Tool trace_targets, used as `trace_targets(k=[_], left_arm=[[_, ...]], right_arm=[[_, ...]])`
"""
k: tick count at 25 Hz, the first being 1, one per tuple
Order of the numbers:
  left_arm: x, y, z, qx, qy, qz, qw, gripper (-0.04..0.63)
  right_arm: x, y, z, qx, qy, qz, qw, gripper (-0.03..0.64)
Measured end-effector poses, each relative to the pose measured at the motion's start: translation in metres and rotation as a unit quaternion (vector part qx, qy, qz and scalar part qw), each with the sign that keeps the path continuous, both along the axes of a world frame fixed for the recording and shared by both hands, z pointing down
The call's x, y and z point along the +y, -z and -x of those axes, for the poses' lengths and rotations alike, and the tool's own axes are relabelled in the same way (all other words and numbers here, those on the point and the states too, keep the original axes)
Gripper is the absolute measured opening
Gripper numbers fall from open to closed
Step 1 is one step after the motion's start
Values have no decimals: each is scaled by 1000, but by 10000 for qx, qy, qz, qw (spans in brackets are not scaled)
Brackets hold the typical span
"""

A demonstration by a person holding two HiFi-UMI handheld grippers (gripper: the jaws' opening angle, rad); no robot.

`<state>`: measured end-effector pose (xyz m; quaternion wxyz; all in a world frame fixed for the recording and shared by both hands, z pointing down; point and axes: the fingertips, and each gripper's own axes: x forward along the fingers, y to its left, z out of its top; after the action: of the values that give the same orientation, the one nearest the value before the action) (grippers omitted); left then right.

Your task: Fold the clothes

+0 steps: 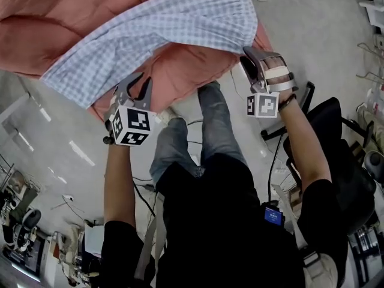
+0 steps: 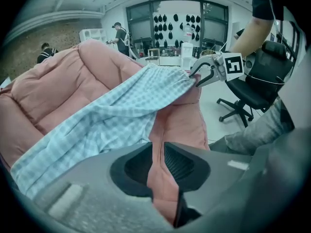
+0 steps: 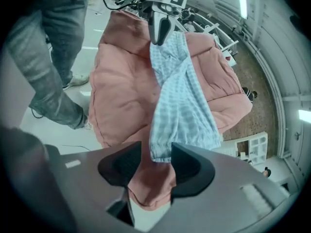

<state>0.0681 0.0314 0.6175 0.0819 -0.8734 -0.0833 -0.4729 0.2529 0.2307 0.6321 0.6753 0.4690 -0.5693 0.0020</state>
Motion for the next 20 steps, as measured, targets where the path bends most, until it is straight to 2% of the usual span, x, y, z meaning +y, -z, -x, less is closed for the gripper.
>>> trace_targets(k=[2, 4, 8, 14, 18, 20], left_arm=[[3, -3, -2, 63, 17, -40, 10000, 86], [5, -5, -6, 133, 21, -102, 9999, 86], [1, -3, -17, 303, 75, -268, 9992, 86], [-9, 12, -32, 570, 132, -699, 9958, 115], [-21, 26, -44, 512, 195, -700, 9960, 117], [-29, 32, -49, 462, 302, -645, 9964, 117]], right_arm=[[2, -2, -1, 108, 107, 29, 9999, 184], [2, 1, -2, 149, 171, -37, 9997, 134], [-5, 15, -2, -178, 105, -315, 9993, 50], [-14, 64, -18, -794, -471, -886, 9918, 41], [-34, 92, -49, -1349, -998, -1038, 9803, 41], [-45, 98, -67, -1523, -1044, -989, 9778, 41]])
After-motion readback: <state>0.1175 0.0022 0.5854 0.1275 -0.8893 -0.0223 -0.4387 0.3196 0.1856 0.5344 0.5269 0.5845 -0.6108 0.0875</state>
